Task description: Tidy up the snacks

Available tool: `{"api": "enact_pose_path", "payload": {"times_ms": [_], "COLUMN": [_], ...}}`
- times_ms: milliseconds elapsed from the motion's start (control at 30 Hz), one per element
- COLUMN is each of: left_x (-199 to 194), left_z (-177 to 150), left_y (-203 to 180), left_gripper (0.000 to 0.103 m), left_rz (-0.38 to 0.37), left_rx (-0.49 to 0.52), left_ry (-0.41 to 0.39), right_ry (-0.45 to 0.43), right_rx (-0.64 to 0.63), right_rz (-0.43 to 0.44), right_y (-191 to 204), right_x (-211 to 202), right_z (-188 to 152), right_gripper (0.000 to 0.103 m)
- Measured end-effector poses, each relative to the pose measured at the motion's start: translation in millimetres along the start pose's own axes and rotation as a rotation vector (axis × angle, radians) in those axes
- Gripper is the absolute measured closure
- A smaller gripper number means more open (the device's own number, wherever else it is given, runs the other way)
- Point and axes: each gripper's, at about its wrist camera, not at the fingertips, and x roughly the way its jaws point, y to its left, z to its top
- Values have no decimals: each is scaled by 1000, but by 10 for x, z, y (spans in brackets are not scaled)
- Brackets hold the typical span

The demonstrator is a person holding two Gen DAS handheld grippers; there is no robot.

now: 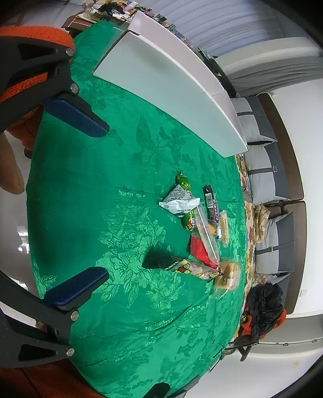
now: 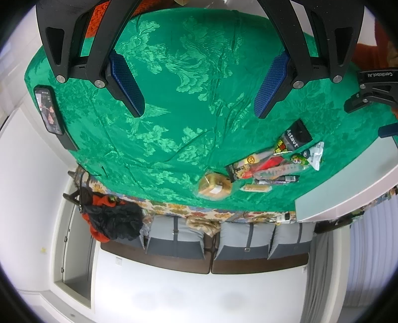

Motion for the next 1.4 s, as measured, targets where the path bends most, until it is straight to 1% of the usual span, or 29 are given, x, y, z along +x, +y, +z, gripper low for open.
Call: {"api": "enact_pose_path", "payload": {"times_ms": [833,933,1000,1133,1300,1400], "left_x": [151,189,244,377,554,640], "left_z": [-47,-48,-55,-83,-72,-16], "left_y": [32,27,36,76,103,139], "left_gripper": [0,0,0,0,0,0], "left_rz": [-2,-10,-21,-38,-66,-86], "left_rx": [-7,-9,-20,-44,-65,-83], "left_ry": [46,64,94,153,211,220], "right_ry": [39,52,64,116,230,264], "right_rx": [17,32,51,111,176,187], "right_rz": [7,7,8,16,36,44], "right_y": [-17,-47,-81,-194,-273,-269], "right_x": [109,135,167,272,510,584], "right_z": [-19,-24,-32,-71,-187,-230], "right_gripper": [11,11,11,11,11,11]}}
